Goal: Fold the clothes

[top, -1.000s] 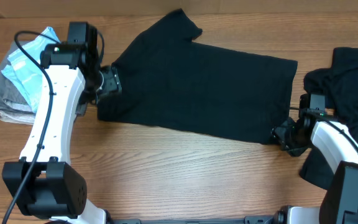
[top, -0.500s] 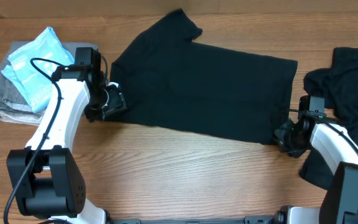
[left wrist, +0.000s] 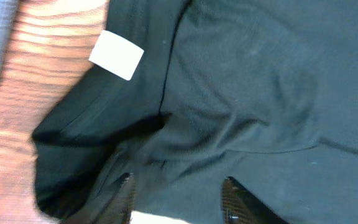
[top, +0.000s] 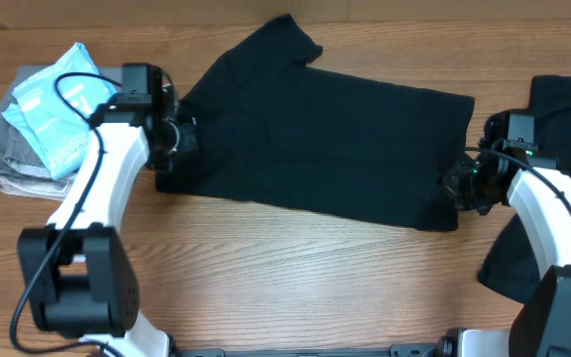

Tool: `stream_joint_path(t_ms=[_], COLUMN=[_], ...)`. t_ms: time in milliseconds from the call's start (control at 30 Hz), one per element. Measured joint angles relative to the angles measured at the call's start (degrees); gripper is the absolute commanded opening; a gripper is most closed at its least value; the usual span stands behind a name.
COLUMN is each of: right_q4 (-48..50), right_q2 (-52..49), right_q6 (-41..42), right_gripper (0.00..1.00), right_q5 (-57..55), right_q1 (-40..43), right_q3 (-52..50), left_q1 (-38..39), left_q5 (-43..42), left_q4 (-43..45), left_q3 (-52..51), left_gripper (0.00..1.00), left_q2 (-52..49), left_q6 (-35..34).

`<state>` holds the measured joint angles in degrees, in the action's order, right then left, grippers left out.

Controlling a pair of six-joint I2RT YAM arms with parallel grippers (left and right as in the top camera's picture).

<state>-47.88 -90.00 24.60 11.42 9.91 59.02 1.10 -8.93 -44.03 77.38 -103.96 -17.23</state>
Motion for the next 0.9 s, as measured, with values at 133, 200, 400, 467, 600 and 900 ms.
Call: stream_joint_path(t_ms=[133, 200, 400, 467, 600, 900], right_q4=[4.8, 6.4, 8.9, 8.5, 7.9, 4.1], right_q2=[-2.3, -3.7, -8.9, -11.0, -14.0, -12.3], right_q6=[-0.5, -0.6, -0.7, -0.6, -0.3, 6.4], right_gripper=[0.04, 0.04, 0.04, 0.04, 0.04, 0.04], right_q5=[0.2, 0.2, 0.3, 0.3, 0.3, -0.3], right_q1=[-1.1, -1.9, -4.1, -4.4, -4.3, -4.3], right_q3=[0.0, 0.0, 0.0, 0.0, -0.1, -2.5], left_q1=[1.7, 2.0, 2.3, 2.3, 2.3, 2.6], left_q5=[1.6, 2.7, 4.3, 4.4, 4.7, 8.1], left_q4=[1.9, 3.0, 3.7, 3.7, 2.4, -9.5], left_q3=[-0.2, -0.3, -0.6, -0.6, 0.3, 2.4], left_gripper=[0.34, 0.34, 0.39, 0.4, 0.4, 0.4], left_q2=[-5.3, -8.1, -11.5, -11.6, -12.4, -13.6], left_q6=[0.1, 0.5, 0.5, 0.5, 0.5, -1.3])
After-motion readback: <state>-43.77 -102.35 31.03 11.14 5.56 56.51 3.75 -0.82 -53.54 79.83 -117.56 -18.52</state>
